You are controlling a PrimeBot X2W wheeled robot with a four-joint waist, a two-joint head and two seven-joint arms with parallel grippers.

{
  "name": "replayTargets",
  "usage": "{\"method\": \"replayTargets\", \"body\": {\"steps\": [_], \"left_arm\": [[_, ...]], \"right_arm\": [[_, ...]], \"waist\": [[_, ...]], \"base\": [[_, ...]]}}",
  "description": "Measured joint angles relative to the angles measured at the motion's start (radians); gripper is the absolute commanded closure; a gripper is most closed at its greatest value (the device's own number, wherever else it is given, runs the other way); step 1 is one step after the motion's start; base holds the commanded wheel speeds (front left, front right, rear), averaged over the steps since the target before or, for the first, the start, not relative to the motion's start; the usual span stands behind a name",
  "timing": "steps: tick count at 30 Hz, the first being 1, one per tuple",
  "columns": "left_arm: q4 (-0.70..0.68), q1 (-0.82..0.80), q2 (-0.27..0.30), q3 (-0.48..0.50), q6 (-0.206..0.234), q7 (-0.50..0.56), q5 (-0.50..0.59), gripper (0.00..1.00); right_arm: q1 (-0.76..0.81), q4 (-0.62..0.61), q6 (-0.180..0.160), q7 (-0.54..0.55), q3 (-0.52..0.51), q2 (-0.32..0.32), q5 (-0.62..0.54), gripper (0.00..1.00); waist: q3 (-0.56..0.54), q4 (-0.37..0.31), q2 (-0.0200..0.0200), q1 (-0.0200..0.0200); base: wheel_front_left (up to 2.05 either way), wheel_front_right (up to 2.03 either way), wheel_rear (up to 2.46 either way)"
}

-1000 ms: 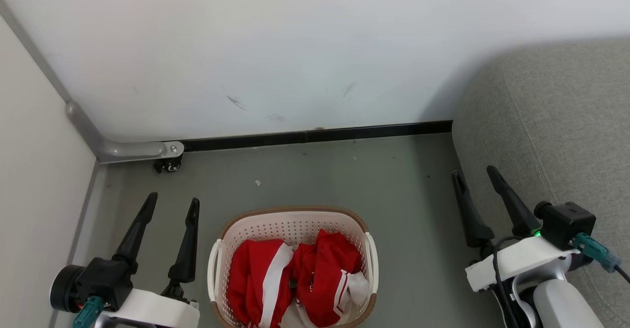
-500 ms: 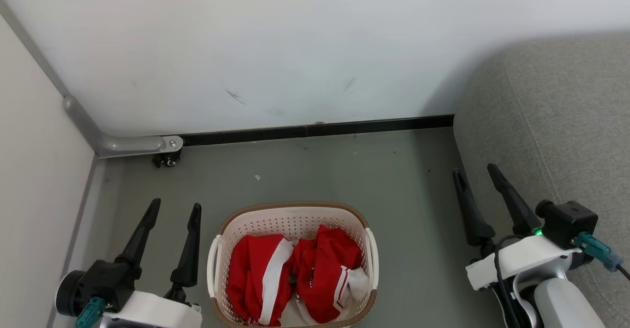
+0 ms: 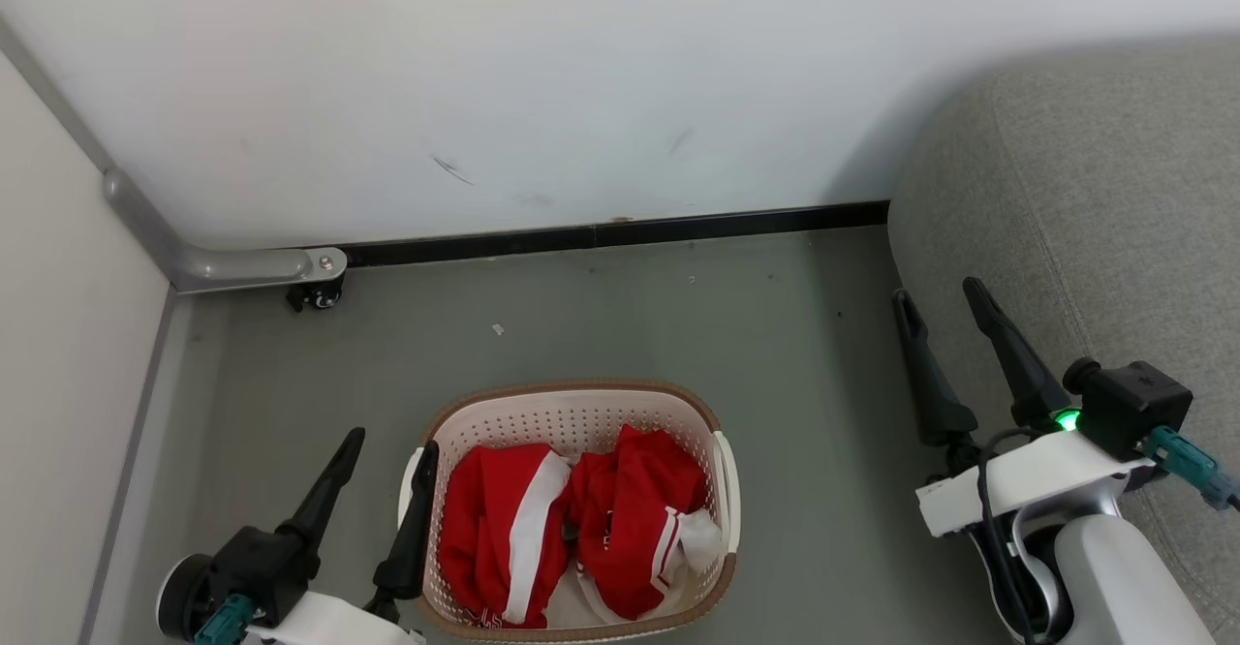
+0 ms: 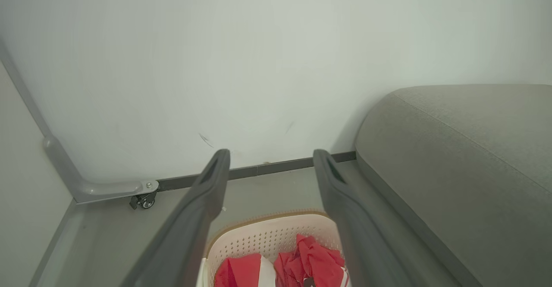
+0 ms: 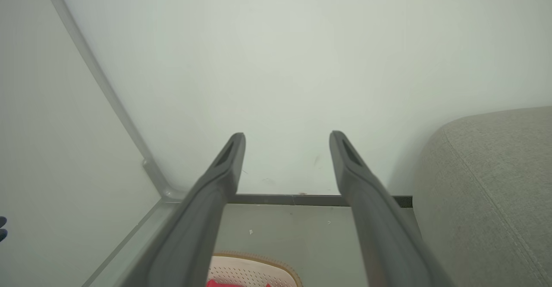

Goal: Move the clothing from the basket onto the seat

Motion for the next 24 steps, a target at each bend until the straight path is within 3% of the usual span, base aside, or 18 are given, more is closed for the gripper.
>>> {"method": "replayTargets", "body": {"steps": [17,24], "left_arm": [[0.108,-0.063,0.010,-0.080,-0.013,0.020,0.020,0.00],[0.138,-0.116,0.040,-0.089,-0.013,0.040,0.049,0.00]], "right_arm": [[-0.107,-0.102,0.000,-0.001,0.040,-0.002,0.016,0.00],[-0.135,-0.131,0.000,-0.002,0.040,-0.003,0.021,0.00]], "waist": [[0.082,-0.023,0.0000,-0.0001],[0.132,-0.033,0.0000,0.0000]], "base": [[0.00,0.00,0.00],[0.00,0.00,0.00]]}}
